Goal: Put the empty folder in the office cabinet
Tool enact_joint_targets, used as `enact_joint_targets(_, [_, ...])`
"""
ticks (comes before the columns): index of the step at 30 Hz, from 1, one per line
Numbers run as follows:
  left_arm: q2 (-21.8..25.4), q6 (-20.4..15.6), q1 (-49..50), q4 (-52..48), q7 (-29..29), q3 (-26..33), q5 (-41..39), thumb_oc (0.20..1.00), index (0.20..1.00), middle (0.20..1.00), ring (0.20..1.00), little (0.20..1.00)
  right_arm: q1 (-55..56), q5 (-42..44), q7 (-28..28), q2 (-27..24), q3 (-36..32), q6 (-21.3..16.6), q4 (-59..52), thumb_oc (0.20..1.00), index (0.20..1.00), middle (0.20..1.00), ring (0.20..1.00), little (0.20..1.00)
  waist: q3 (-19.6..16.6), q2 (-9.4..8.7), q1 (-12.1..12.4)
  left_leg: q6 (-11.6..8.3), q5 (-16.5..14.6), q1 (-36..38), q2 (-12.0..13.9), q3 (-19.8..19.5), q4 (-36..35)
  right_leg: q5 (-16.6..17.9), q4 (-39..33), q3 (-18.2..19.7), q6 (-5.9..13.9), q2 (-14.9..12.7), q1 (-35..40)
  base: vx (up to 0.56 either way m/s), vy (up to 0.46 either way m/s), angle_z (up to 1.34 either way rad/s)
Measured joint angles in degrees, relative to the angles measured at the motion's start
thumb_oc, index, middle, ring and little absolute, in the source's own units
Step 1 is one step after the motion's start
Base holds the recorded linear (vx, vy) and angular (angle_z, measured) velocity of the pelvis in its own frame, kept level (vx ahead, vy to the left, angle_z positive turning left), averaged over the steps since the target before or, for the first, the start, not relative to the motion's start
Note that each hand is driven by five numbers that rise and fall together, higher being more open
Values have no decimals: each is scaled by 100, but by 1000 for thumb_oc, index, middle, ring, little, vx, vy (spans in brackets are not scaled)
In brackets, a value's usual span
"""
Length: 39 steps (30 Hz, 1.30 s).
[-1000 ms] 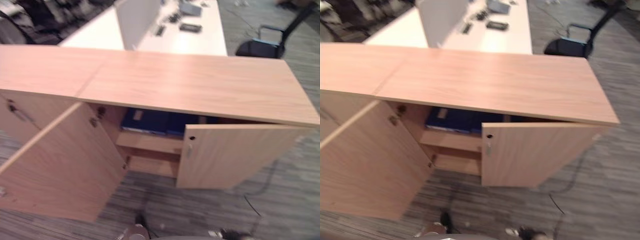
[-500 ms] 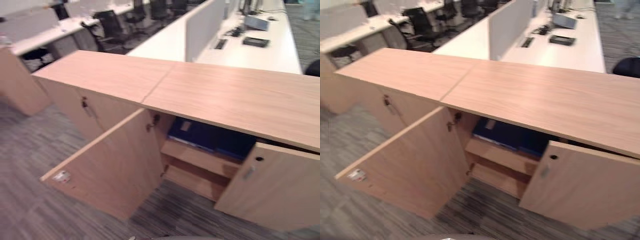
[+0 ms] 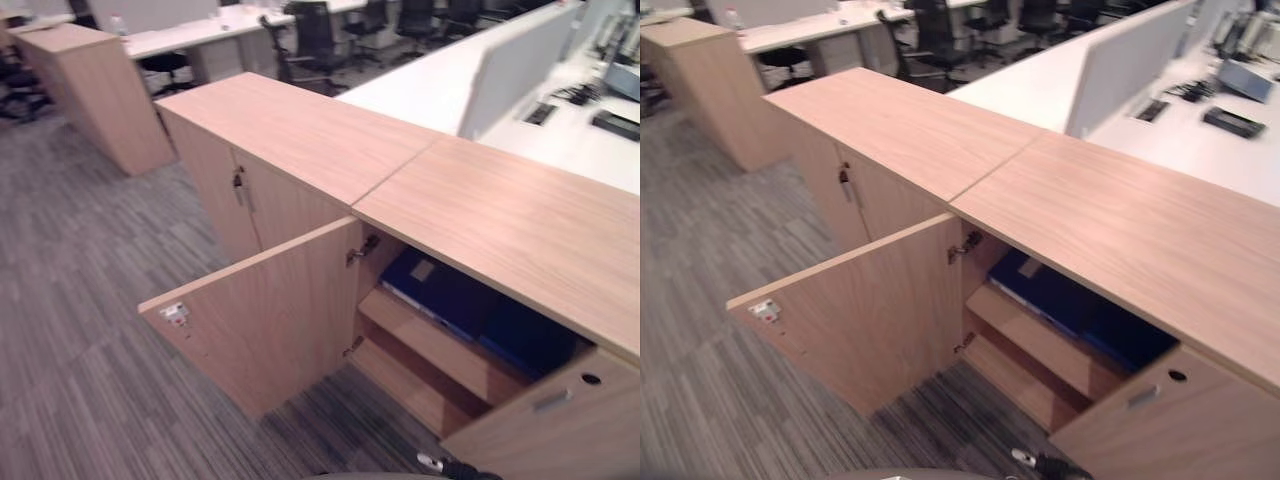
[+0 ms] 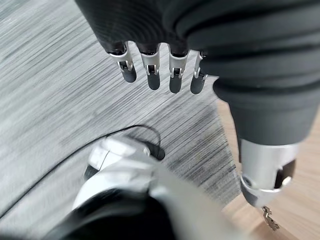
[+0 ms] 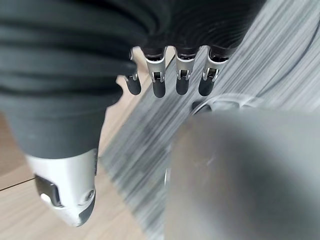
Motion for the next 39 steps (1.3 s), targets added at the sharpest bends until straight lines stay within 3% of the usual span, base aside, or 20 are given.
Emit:
enact_joint_targets(4, [67,31,110,24,90,118,-133,1000,1000,1000,1000,1000,52,0,-30,-82,-11,34,13,1000,1000,1000,1000,1000,48,30,-44,-225,-22,-301,267,-108,268,221,-617,-266,-240,361,160,-25,-165,17])
enact_joint_targets(7, [135,-3,-25,-25,127,199,-250,1000,1000,1000,1000,1000,0,2,-56,-113,-4,28,36,1000,1000,1000,1000,1000,140,-57,-36,-357,-79,-597,266,-81,798,286,-826,-340,-346,439,231,-49,-84,15])
enact_joint_targets(9, [217,-8,-151,-10,145,498,-406,1000,1000,1000,1000,1000,-151,6,-64,-166,-7,0,49,1000,1000,1000,1000,1000,257,-123,-24,-479,-103,-688,273,19,1189,252,-949,-265,-403,474,306,7,-25,-32])
enact_joint_targets(10, [375,-28,-218,-18,206,816,-465,1000,1000,1000,1000,1000,-288,31,-72,-257,-14,-26,18,1000,1000,1000,1000,1000,336,-180,11,-524,-156,-752,305,83,1468,292,-1052,-54,-512,532,408,70,-12,-63])
enact_joint_targets(11, [474,-24,-210,19,239,859,-466,1000,1000,1000,1000,1000,-275,67,-79,-301,-22,-50,1,1000,1000,1000,1000,1000,328,-169,32,-527,-159,-698,360,69,1371,310,-1079,-9,-535,584,442,71,7,-47])
enact_joint_targets(16, [1140,-131,-519,-324,426,1064,-454,1000,1000,1000,1000,1000,120,226,-124,-725,-127,-78,24,1000,1000,1000,1000,1000,78,287,-73,-519,-183,-197,616,164,383,387,-1180,-154,-512,811,490,70,57,9])
enact_joint_targets(17, [1662,67,-732,-376,361,1113,-414,1000,1000,1000,1000,1000,196,225,-85,-762,-130,-76,52,1000,1000,1000,1000,1000,22,318,-52,-472,-84,151,616,246,-30,421,-1291,-83,-504,810,645,107,88,-25])
enact_joint_targets(19, [2882,-57,-996,-574,450,1310,-335,1000,1000,1000,1000,1000,275,224,-60,-761,-177,-71,43,1000,1000,1000,1000,1000,-133,221,-69,-393,-170,304,566,383,-91,391,-1292,30,-421,736,726,68,57,-32])
enact_joint_targets(21, [3381,-166,-1309,-650,481,1413,-329,1000,1000,1000,1000,1000,347,224,-59,-738,-239,-75,22,1000,1000,1000,1000,1000,-236,225,-129,-379,-174,333,475,401,-62,429,-1290,71,-381,650,741,38,47,-15])
enact_joint_targets(25, [3458,-68,-1738,-91,471,1479,-329,1000,1000,1000,1000,1000,196,224,-7,-733,-86,-75,1,1000,1000,1000,1000,1000,-365,357,-210,-352,-192,406,460,582,-64,464,-1290,296,-343,640,679,16,45,-24])
enact_joint_targets(27, [3519,12,-1889,97,468,1453,-319,1000,1000,1000,1000,1000,193,226,-4,-758,-56,-75,-2,1000,1000,1000,1000,1000,-382,322,-225,-353,-194,416,496,592,-65,477,-1289,318,-362,683,672,-2,34,-15])
enact_joint_targets(28, [3546,26,-2136,23,526,1002,-198,1000,1000,1000,1000,1000,194,230,-6,-761,-59,-76,-6,1000,1000,1000,1000,1000,-413,258,-166,-355,-193,422,512,638,-67,478,-1290,365,-363,702,657,-21,31,-22])
enact_joint_targets(31, [3405,41,-2237,-962,788,385,-200,1000,1000,1000,1000,1000,241,274,-14,-751,-87,-73,24,1000,1000,1000,1000,1000,-448,155,-113,-361,-184,325,523,678,-67,517,-1283,421,-352,709,553,-14,14,-10])
enact_joint_targets(39, [2769,-112,-1661,-2263,874,258,-157,1000,1000,1000,1000,1000,250,440,-57,-657,-141,-76,-6,1000,1000,1000,1000,1000,-372,114,62,-333,-133,331,475,673,-64,570,-1290,375,-353,655,576,-3,0,3])
